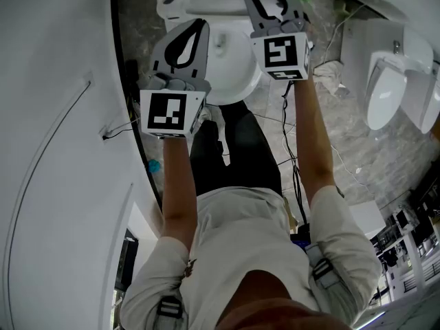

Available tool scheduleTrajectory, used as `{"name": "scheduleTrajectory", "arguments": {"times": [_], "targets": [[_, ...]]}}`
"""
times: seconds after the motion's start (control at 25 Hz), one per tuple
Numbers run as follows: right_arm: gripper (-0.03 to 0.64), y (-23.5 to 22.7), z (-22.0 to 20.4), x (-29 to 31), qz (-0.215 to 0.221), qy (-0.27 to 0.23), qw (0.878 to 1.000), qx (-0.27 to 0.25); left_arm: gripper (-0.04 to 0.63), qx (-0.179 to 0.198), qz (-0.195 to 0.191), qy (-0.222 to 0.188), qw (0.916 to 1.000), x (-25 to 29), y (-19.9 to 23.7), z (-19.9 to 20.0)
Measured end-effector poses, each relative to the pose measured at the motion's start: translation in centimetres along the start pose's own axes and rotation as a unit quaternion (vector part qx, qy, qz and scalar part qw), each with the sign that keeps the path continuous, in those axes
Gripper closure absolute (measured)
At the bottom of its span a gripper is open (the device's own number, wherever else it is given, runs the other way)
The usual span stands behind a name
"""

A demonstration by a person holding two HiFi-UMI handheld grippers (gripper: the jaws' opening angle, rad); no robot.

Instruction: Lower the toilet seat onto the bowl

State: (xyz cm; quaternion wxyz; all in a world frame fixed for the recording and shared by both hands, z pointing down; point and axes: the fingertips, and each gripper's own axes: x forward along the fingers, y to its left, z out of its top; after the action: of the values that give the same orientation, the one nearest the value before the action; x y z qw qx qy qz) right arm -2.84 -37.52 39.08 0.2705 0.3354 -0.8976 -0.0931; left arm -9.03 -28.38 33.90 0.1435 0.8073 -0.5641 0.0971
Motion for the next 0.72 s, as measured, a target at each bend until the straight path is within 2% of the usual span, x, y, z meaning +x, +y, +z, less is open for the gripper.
{"name": "scheduleTrajectory", "arguments": {"times": [0.72], "targets": [[0.503,3.5,0.3,-3.6,-0.030,-0.013,0.999,-0.007,0.566,0.015,-0.022,-0.003,0.9996,-1.9,-1.4,-1.4]]}}
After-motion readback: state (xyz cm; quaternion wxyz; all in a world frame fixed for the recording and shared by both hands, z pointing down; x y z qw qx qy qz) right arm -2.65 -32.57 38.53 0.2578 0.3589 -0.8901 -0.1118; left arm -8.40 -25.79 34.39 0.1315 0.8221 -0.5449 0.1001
